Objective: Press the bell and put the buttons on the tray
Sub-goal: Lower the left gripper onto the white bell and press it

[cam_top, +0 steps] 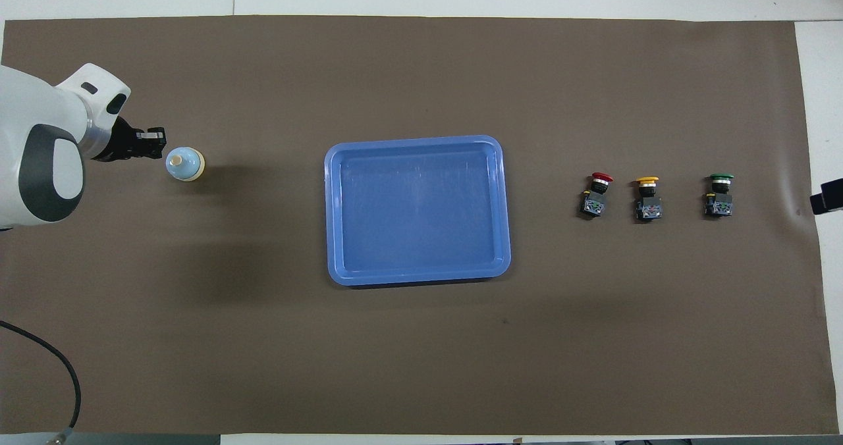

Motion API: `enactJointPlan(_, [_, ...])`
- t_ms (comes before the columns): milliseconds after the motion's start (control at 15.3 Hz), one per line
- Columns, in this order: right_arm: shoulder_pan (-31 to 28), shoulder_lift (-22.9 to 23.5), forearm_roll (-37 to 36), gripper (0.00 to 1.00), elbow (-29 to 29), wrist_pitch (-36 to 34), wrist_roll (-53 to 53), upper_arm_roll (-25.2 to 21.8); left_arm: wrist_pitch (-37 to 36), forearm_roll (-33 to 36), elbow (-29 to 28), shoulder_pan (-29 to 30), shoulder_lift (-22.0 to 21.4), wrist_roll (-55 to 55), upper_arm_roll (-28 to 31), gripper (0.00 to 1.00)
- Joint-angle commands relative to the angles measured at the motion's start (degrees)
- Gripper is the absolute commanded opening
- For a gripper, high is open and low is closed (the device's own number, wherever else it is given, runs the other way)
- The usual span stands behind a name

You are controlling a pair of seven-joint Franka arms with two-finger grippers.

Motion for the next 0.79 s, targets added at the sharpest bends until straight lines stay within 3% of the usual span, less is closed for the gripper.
enactJointPlan(0, [0.1,-1.4,1.1,1.0,-1.5,0.2,-0.4,-0.1,2.6,-0.1,-1.1,-1.1,0.3,-1.8,0.4,0.0])
enactJointPlan(393, [0.1,-1.4,1.1,1.0,-1.5,0.2,-0.4,-0.1,4.7,-0.1,-1.2,-1.7,2.2,-1.9,0.5,0.0])
enactJointPlan(720, [0.1,-1.4,1.1,1.0,-1.5,0.2,-0.4,-0.1,9.1,-0.1,-4.9,-2.2,2.5,-3.0,0.5,0.0])
